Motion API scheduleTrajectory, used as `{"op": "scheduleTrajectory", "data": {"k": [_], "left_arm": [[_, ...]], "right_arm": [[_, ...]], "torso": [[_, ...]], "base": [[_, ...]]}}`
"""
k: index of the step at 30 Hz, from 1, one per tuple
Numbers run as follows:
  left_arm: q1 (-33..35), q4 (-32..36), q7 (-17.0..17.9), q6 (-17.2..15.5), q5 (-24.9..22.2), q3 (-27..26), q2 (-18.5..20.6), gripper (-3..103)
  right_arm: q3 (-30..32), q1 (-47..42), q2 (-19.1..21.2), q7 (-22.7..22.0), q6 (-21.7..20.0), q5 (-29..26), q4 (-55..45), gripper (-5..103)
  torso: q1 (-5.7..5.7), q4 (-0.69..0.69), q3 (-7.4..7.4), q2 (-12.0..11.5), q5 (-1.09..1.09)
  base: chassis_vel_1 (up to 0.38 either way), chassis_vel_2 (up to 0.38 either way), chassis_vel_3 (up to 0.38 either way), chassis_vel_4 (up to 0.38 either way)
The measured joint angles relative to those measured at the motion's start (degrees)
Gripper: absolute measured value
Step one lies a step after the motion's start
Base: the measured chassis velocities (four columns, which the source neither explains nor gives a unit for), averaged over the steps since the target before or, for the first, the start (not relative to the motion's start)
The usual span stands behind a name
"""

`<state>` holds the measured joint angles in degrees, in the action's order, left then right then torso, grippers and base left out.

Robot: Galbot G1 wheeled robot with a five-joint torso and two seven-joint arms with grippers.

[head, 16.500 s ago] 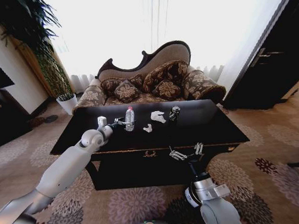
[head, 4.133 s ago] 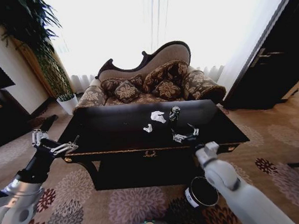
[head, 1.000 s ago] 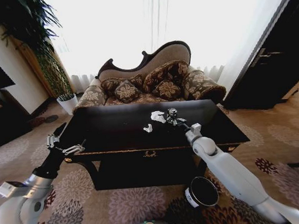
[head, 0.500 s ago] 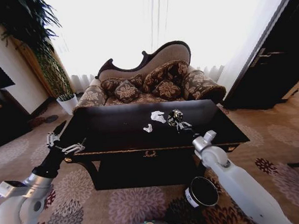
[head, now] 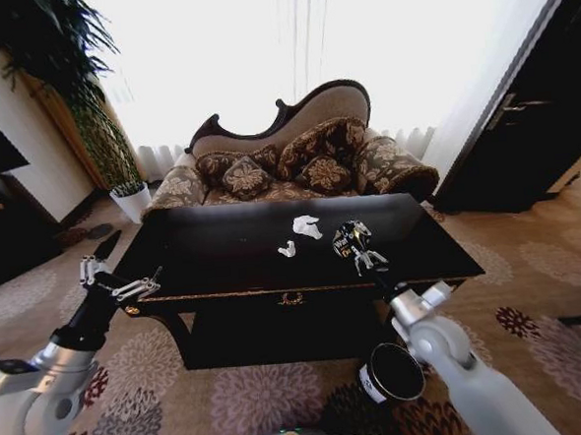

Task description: Move to the front of the table and place the trash on the table into the trash bin.

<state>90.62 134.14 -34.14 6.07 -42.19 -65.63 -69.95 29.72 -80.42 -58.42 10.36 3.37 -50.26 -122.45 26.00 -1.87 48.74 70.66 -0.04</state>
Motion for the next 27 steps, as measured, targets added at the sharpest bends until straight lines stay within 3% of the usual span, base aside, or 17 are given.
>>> {"op": "scheduleTrajectory", "data": {"k": [4,5,9,12,18,23,27], "left_arm": [[0.5,1.5,0.0,-0.2,-1.1,-1.1,-0.2,100],[1.3,3.7,0.3,-0.8,-3.6,-3.6,-0.1,100],[1.8,5.2,0.4,-1.2,-6.1,-6.3,0.7,100],[1.7,5.8,0.6,-1.6,-7.8,-7.7,1.7,100],[1.5,6.5,0.7,-1.9,-8.4,-7.7,1.5,100],[0.8,6.3,0.8,-2.3,-8.8,-7.9,2.0,100],[0.1,5.4,0.9,-2.5,-8.6,-7.3,2.3,100]], "right_arm": [[0.0,-1.9,-1.1,0.7,0.5,0.9,-1.3,0],[-0.8,-4.4,-3.3,2.8,2.6,3.9,-2.0,0],[-1.6,-7.1,-5.9,5.3,4.5,6.3,-2.8,0],[-3.4,-11.3,-10.2,13.3,9.0,11.5,-2.6,0],[-4.1,-14.5,-11.3,17.6,13.6,18.6,3.7,0],[-5.0,-15.3,-11.1,20.4,15.2,21.1,9.5,0],[-5.9,-14.9,-10.7,25.9,18.5,22.7,16.4,0]], "torso": [[0.00,0.00,0.00,0.0,0.02],[0.00,0.01,0.00,0.0,0.03],[0.00,0.01,0.00,0.0,0.02],[0.00,0.01,0.00,0.0,0.01],[0.00,0.01,0.00,0.0,0.02],[0.01,0.00,0.00,0.0,0.03],[0.01,0.00,0.01,0.0,0.03]], "base": [[0.000,0.000,0.000,0.000],[0.000,0.000,0.000,0.000],[0.000,0.000,0.000,0.000],[0.000,0.000,0.000,0.000],[0.000,0.000,0.000,0.000],[0.000,0.000,0.000,0.000],[0.000,0.000,0.000,0.000]]}}
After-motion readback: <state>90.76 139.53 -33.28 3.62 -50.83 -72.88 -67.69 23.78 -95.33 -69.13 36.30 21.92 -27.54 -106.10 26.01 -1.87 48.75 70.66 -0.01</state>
